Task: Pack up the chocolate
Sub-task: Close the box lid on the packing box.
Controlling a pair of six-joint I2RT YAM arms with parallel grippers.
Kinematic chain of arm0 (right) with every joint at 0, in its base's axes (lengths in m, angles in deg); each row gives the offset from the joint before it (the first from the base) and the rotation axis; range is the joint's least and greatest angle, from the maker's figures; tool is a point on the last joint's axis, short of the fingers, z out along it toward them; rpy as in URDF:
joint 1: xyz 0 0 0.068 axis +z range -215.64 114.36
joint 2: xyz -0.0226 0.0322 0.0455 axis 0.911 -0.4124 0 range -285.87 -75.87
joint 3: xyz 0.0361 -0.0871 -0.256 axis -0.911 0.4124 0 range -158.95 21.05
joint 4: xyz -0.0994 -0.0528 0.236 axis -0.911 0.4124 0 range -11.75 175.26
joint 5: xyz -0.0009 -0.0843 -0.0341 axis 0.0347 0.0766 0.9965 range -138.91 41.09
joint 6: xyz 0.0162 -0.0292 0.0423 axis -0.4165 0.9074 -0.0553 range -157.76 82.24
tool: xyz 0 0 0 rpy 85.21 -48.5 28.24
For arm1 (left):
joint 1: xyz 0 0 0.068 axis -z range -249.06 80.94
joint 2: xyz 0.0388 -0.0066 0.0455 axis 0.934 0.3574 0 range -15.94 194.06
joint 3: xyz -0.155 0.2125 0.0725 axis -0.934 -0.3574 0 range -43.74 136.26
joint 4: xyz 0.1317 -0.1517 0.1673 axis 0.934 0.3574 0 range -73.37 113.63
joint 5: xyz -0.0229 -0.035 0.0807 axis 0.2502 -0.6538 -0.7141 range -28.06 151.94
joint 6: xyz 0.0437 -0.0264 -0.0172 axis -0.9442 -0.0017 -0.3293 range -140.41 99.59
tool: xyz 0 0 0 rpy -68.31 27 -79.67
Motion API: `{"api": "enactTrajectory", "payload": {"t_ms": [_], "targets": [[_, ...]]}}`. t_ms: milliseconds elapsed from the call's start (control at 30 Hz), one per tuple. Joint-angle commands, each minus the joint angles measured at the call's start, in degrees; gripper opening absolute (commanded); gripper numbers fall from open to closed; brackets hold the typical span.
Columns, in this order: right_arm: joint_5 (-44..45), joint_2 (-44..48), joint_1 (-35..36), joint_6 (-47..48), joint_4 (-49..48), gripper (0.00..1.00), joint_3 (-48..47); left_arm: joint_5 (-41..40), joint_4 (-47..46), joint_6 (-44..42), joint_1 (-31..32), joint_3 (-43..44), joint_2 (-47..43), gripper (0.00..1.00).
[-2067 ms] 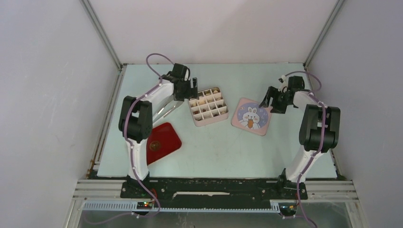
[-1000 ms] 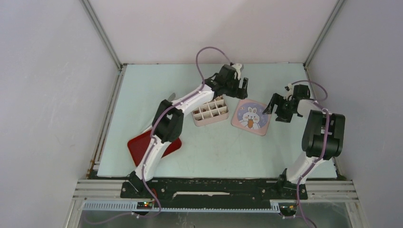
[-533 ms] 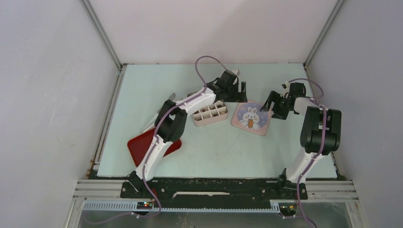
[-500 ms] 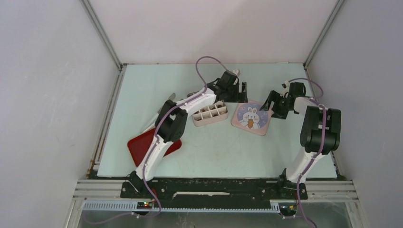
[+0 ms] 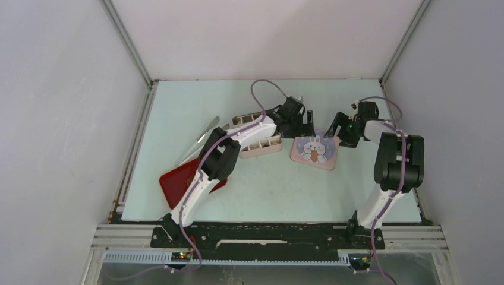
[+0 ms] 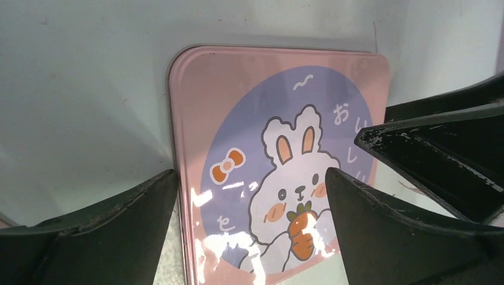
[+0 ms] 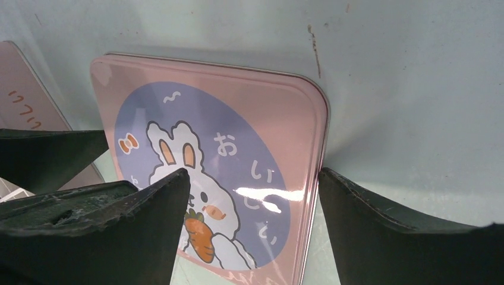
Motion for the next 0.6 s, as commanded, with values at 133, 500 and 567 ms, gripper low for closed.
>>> {"api": "enactTrajectory", "payload": {"t_ms": [133, 500, 567], "targets": [[-15.8, -4.5, 0.0, 4.3, 3.6, 0.80, 0.7, 14.4, -6.9, 2.3, -0.2, -5.3, -0.6, 1.00], [-28.3, 1.7, 0.5, 2.2, 0.0, 0.71, 0.6, 24.1, -15.1, 0.7, -0.9, -5.8, -10.3, 0.87], [-29.4, 3.1, 1.3, 0.6, -1.6, 0.71, 0.6, 23.3, -13.3, -0.1, -1.0, -6.4, -12.5, 0.87]]}}
